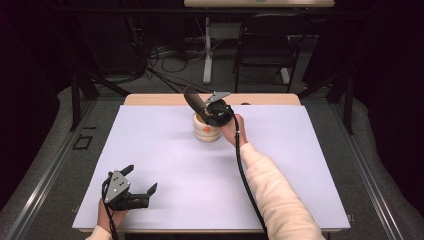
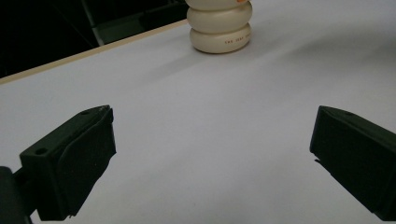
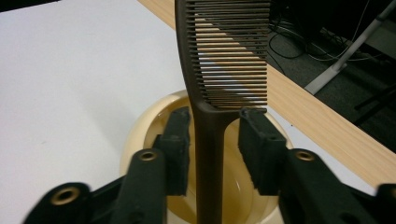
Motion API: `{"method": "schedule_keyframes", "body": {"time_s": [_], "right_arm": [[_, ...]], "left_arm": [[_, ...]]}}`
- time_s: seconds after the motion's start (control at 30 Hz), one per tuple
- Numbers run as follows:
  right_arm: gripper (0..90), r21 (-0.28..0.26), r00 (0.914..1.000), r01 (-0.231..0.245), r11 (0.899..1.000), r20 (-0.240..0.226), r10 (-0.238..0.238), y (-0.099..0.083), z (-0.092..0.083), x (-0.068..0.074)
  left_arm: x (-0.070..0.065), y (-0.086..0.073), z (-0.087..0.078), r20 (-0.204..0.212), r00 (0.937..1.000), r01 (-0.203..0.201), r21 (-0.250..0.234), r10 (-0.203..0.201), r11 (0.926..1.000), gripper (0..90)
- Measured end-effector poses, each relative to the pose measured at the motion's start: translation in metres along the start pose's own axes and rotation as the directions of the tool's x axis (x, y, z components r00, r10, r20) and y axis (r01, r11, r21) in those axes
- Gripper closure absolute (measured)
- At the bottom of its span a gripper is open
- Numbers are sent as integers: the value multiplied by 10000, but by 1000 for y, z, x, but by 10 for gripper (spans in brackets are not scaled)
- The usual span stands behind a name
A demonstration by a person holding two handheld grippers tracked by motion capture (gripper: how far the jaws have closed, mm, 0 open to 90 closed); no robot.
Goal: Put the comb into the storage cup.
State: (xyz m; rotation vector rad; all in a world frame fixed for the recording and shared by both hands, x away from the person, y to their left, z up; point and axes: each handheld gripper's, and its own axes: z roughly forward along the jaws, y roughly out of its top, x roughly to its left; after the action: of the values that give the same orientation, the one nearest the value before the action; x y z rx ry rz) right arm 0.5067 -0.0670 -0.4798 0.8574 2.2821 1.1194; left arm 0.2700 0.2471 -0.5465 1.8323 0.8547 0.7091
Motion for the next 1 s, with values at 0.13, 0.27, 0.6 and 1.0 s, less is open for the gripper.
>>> {"method": "schedule_keyframes", "body": {"time_s": [0.13,0.27,0.6,1.0], "right_arm": [[487,50,10000,-27,10000,-86,27,2,-5,0],[404,74,9997,-136,9999,-210,138,4,-12,0],[148,413,9966,-171,9990,-792,203,9,-30,1],[7,1008,9906,67,9949,-1368,71,7,-46,1]], "left_arm": [[0,0,0,2,10000,-15,-5,15,10000,0],[0,0,0,4,10000,-33,-1,33,10000,0],[-1,0,0,-3,10000,-50,9,50,10000,0],[-1,0,1,8,10000,-76,57,76,10000,0]]}}
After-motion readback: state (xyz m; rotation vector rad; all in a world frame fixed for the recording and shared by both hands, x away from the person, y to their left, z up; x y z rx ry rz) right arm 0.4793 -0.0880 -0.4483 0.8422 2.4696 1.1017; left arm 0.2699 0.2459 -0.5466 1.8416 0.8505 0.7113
